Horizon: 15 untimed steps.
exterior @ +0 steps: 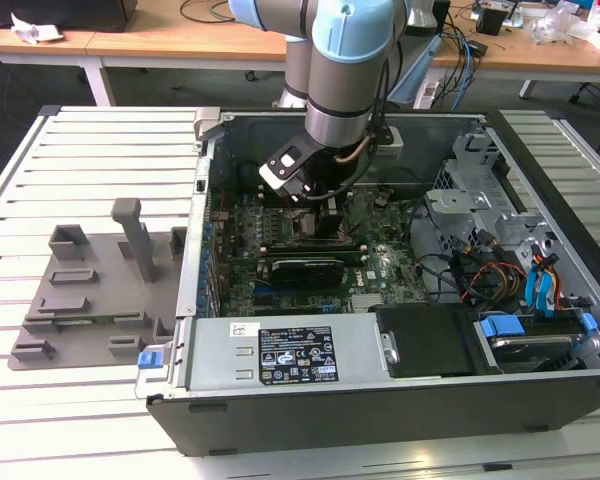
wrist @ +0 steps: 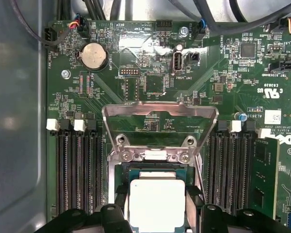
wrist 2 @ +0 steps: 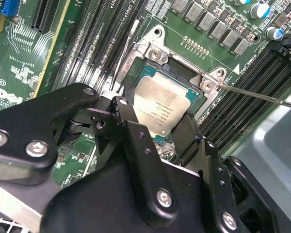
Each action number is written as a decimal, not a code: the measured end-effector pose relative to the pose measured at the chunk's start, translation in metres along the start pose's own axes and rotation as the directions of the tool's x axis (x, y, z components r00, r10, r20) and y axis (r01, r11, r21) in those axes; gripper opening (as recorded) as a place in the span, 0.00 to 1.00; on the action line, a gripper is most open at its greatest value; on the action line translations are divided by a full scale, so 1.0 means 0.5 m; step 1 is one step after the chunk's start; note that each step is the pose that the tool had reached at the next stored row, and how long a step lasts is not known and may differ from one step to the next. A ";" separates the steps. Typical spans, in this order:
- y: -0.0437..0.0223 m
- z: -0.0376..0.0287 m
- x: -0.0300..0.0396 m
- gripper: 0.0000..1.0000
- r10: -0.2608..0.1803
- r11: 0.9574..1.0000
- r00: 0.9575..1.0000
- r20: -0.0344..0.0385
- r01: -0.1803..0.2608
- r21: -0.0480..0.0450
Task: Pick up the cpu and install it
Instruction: 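Place the cpu into insertion slot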
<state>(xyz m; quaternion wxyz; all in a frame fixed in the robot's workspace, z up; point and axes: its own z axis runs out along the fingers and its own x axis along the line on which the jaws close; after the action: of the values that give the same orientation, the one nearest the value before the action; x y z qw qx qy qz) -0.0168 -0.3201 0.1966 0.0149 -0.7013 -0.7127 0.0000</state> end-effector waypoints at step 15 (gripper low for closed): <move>0.001 0.003 0.002 0.61 0.016 1.000 1.000 0.000 -0.016 0.000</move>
<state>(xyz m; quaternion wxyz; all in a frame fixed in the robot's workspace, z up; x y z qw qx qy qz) -0.0166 -0.3190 0.1952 0.0149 -0.7070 -0.7071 -0.0001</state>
